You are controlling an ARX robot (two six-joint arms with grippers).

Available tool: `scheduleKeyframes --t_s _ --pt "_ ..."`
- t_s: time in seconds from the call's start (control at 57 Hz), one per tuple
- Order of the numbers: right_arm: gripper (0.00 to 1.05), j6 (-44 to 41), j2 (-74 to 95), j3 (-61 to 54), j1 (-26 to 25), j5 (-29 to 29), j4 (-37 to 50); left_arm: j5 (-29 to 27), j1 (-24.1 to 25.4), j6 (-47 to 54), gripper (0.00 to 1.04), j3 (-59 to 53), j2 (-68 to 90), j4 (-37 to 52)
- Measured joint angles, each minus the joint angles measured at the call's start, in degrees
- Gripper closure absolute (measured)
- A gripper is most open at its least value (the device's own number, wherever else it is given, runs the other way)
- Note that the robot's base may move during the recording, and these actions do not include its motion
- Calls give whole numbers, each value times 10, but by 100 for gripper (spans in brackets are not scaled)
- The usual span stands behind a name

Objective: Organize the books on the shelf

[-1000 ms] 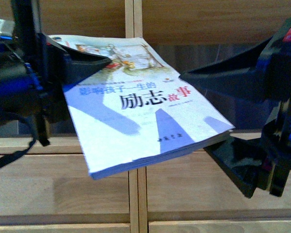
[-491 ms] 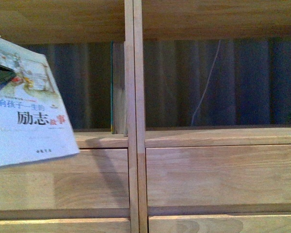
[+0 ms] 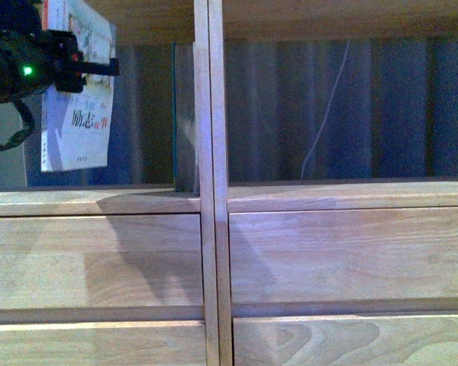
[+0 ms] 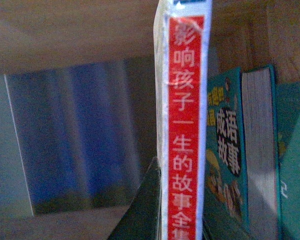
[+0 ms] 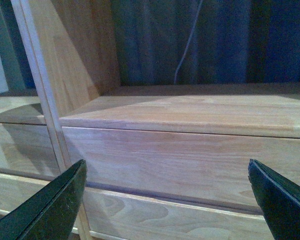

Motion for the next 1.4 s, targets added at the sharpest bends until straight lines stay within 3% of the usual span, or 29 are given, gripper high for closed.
scheduleKeyframes --t_s 0.228,0.649,1.246,1.404 --pt "7 -5 0 0 0 0 0 -16 -13 73 98 127 90 5" --pt "7 -8 0 0 0 0 0 -24 -31 84 98 290 240 -33" --pt "7 -8 0 0 0 0 0 -39 -49 77 98 348 314 -32" --pt "7 -8 0 0 -1 0 0 -43 -49 56 76 323 309 -29"
